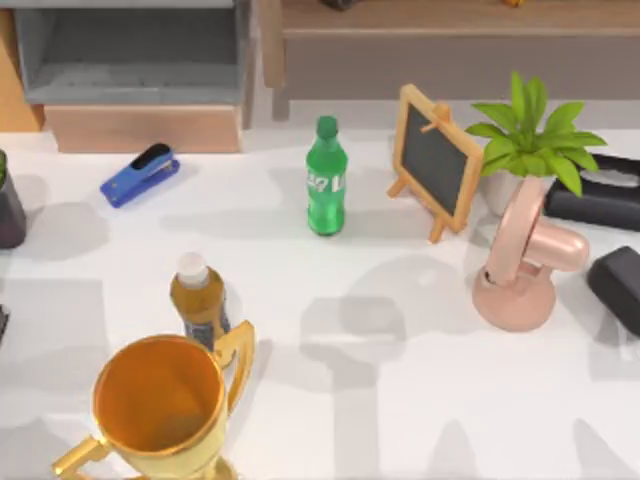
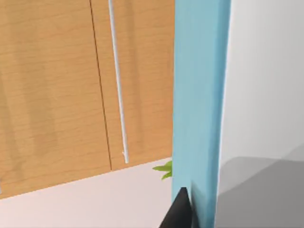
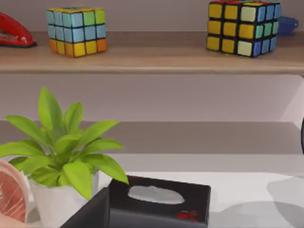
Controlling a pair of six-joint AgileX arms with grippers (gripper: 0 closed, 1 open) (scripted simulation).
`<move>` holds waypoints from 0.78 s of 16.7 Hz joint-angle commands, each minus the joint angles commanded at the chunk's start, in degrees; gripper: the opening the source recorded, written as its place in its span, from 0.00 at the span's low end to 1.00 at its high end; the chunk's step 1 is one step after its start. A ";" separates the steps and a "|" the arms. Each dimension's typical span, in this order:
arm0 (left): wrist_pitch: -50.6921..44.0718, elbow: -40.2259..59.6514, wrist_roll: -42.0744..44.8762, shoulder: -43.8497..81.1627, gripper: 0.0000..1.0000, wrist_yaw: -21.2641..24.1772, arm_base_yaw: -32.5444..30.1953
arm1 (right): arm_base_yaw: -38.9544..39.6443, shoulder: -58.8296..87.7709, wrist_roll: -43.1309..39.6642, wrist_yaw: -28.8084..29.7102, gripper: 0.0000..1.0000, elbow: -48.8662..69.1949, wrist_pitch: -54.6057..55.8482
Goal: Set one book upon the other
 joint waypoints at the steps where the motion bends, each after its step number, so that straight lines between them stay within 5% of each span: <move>1: -1.61 -2.29 3.49 0.21 0.00 0.66 2.29 | 0.00 0.00 0.00 0.00 1.00 0.00 0.00; 5: -5.90 -8.24 11.38 1.84 0.00 1.49 7.78 | 0.00 0.00 0.00 0.00 1.00 0.00 0.00; 13: -4.81 -8.70 11.02 2.65 0.00 1.03 7.28 | 0.00 0.00 0.00 0.00 1.00 0.00 0.00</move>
